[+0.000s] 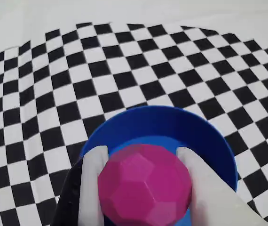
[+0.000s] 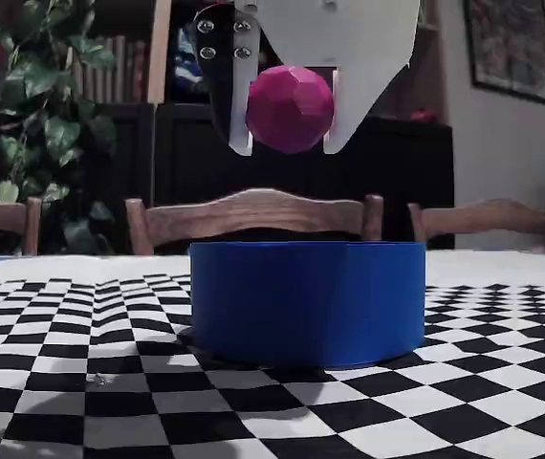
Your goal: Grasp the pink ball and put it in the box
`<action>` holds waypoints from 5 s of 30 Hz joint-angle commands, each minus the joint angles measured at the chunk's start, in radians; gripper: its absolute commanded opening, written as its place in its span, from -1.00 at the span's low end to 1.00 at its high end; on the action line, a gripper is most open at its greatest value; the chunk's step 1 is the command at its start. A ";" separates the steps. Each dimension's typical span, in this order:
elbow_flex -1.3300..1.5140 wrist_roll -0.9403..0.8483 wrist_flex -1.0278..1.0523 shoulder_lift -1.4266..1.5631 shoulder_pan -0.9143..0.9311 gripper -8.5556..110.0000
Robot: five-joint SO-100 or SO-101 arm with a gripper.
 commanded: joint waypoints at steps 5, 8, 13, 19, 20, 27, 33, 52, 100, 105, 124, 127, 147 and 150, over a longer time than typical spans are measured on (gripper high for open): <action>-0.084 -0.006 -0.011 -0.037 0.009 -0.85; -0.100 -0.006 -0.011 -0.055 0.009 -0.85; -0.124 -0.006 -0.009 -0.084 0.011 -0.85; -0.138 -0.006 -0.002 -0.104 0.011 -0.85; -0.143 -0.006 0.003 -0.110 0.012 -0.85; -0.164 -0.006 0.009 -0.147 0.017 -0.85; -0.190 -0.006 0.012 -0.179 0.020 -0.85; -0.239 -0.006 0.038 -0.239 0.026 -0.85; -0.322 -0.006 0.060 -0.330 0.034 -0.85; -0.324 -0.006 0.060 -0.330 0.034 -0.85; -0.325 -0.002 0.058 -0.330 0.031 -0.82; -0.325 -0.003 0.055 -0.331 0.032 -0.46; -0.316 0.163 0.040 -0.212 0.025 -0.32; -0.313 0.267 0.044 -0.167 0.015 -0.32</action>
